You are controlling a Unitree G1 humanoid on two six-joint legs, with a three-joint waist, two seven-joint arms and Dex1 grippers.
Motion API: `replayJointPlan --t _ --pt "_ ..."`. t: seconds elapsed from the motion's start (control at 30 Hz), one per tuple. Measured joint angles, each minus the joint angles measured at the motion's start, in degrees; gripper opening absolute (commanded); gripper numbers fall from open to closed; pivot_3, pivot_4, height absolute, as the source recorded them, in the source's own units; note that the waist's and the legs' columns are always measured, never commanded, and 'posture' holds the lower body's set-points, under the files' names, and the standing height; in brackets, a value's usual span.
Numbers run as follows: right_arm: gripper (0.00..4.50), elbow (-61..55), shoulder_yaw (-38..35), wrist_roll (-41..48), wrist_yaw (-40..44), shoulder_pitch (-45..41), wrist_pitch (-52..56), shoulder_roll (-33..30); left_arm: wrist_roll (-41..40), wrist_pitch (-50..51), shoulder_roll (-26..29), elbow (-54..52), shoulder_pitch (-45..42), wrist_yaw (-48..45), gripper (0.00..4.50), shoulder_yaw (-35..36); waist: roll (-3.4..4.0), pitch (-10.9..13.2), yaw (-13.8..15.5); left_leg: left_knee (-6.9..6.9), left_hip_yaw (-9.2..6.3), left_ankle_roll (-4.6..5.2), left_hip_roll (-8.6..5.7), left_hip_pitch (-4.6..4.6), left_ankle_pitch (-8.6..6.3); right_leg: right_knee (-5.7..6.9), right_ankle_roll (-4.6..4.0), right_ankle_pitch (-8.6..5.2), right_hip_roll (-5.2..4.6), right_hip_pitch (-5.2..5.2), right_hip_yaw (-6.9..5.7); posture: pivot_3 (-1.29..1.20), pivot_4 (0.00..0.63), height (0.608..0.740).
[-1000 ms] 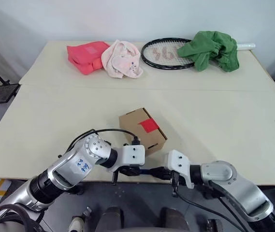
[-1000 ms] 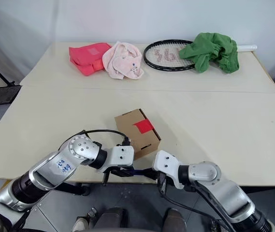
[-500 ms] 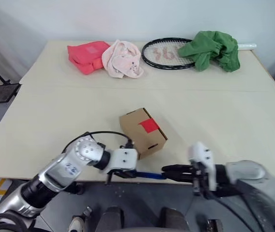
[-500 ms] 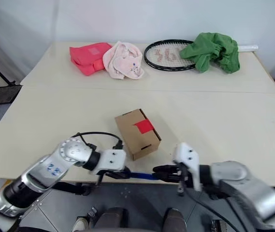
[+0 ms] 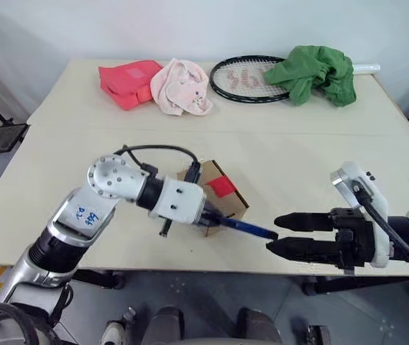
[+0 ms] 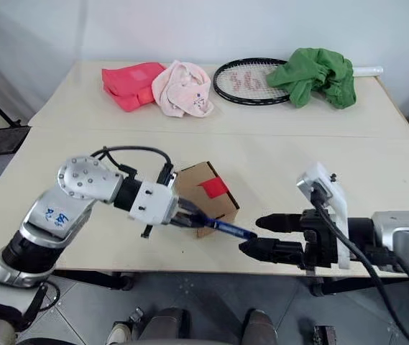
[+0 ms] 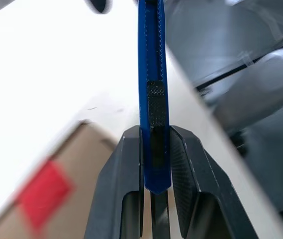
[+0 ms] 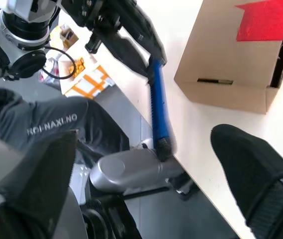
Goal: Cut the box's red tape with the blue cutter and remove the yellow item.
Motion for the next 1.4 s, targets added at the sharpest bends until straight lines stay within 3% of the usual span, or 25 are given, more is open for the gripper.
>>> replayJointPlan --t 0.2,0.3,0.6,1.4 --pt "4.47 6.12 12.97 0.26 -10.47 -14.32 0.07 9.8 1.58 -0.03 -0.55 1.22 0.2 0.46 0.44 -0.51 -0.16 0.11 -0.83 0.0 0.0 -0.02 0.04 -0.08 0.01 0.0 0.0 0.0 0.03 -0.07 -0.04 0.0 0.15 0.74" --pt "4.47 7.22 16.8 0.26 -14.8 -17.49 1.3 13.73 2.27 -0.05 -0.52 1.21 0.51 0.69 0.44 -0.49 -0.15 0.12 -0.77 -0.01 0.0 -0.02 0.05 -0.1 0.01 0.01 0.0 0.0 0.03 -0.1 -0.04 0.0 0.15 0.74" --pt "4.47 8.5 19.82 0.26 -18.93 -21.65 4.34 19.02 3.55 1.74 -0.85 1.09 1.18 2.49 0.44 -0.45 -0.16 0.13 -0.65 0.03 0.0 -0.02 0.05 -0.17 0.01 0.0 0.01 0.01 0.03 -0.11 -0.06 0.0 0.15 0.74" --pt "4.47 12.4 23.72 0.26 -21.8 -25.15 8.74 23.34 6.16 -1.87 -3.18 2.29 3.45 4.54 0.44 -1.19 -0.16 0.13 -0.6 0.02 0.0 -0.01 0.06 -0.19 0.01 0.0 0.01 0.01 0.03 -0.14 -0.07 0.0 0.15 0.74"
